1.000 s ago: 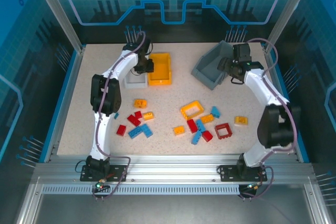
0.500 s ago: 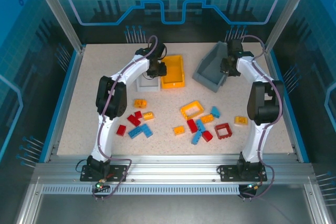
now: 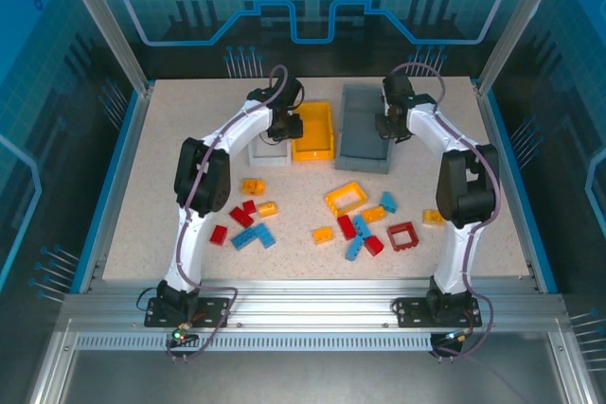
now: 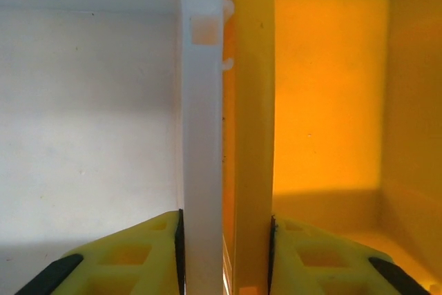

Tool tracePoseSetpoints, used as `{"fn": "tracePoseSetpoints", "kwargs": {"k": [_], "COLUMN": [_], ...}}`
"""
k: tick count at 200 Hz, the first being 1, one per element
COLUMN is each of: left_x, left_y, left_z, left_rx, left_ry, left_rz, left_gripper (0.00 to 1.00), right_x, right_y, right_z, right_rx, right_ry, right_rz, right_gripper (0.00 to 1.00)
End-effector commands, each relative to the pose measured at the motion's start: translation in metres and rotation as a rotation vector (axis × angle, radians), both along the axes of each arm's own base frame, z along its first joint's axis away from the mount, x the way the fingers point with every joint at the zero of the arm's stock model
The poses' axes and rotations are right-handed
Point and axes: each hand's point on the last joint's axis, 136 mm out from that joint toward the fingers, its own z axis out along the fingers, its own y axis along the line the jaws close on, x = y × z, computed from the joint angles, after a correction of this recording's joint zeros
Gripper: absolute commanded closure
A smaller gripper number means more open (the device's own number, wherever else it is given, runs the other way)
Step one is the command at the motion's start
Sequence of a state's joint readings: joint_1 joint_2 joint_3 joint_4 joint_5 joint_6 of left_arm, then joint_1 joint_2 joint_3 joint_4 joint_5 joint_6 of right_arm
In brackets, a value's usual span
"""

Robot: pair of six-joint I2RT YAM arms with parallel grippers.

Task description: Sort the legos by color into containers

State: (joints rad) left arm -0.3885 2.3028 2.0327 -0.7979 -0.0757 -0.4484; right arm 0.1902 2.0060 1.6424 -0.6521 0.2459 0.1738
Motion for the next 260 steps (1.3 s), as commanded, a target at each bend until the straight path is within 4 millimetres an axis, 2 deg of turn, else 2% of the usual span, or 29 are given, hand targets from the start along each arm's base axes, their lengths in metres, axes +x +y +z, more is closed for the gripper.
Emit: {"fn": "tracePoseSetpoints", "kwargs": {"k": [1,12,41,67,89,117,147,174,198,208,237,260], "left_x": [-0.014,-0.014,-0.015,-0.017,-0.020,-0.028,-0.051,-0.093,-0.141,-0.161,-0.223,-0.269], "left_y": [-0.006,-0.004,-0.004,-0.003,0.000,0.002,0.002,-0.012,-0.030,-0.037,-0.051,-0.064], "left_z": [0.008,0.011,0.029,0.055,0.078,0.112,0.148,0.182,0.196,0.201,0.198,0.180], "left_rx": [-0.026,-0.022,-0.037,-0.070,-0.089,-0.132,-0.223,-0.300,-0.356,-0.385,-0.436,-0.480], "left_ry": [0.028,0.021,-0.009,-0.060,-0.103,-0.171,-0.260,-0.330,-0.352,-0.361,-0.348,-0.319], "left_rz": [0.017,0.019,0.029,0.048,0.067,0.083,0.080,0.001,-0.096,-0.131,-0.195,-0.227], "left_gripper": [0.64,0.57,0.43,0.39,0.34,0.31,0.31,0.31,0.31,0.31,0.31,0.30], "right_x": [0.000,0.001,-0.001,-0.006,-0.015,-0.041,-0.090,-0.146,-0.196,-0.214,-0.260,-0.285], "right_y": [0.005,0.004,0.002,0.000,-0.006,-0.013,-0.016,-0.016,-0.010,-0.004,0.010,0.020], "right_z": [0.013,0.013,0.023,0.054,0.087,0.120,0.144,0.152,0.143,0.132,0.108,0.082], "right_rx": [0.000,0.001,-0.001,0.013,0.018,0.046,0.118,0.198,0.252,0.262,0.270,0.248], "right_ry": [-0.007,-0.005,-0.023,-0.090,-0.151,-0.207,-0.249,-0.253,-0.218,-0.187,-0.109,-0.056], "right_rz": [0.047,0.047,0.031,0.009,-0.024,-0.082,-0.161,-0.242,-0.280,-0.276,-0.239,-0.205], "right_gripper": [0.74,0.71,0.52,0.43,0.41,0.38,0.40,0.41,0.45,0.46,0.49,0.54]}}
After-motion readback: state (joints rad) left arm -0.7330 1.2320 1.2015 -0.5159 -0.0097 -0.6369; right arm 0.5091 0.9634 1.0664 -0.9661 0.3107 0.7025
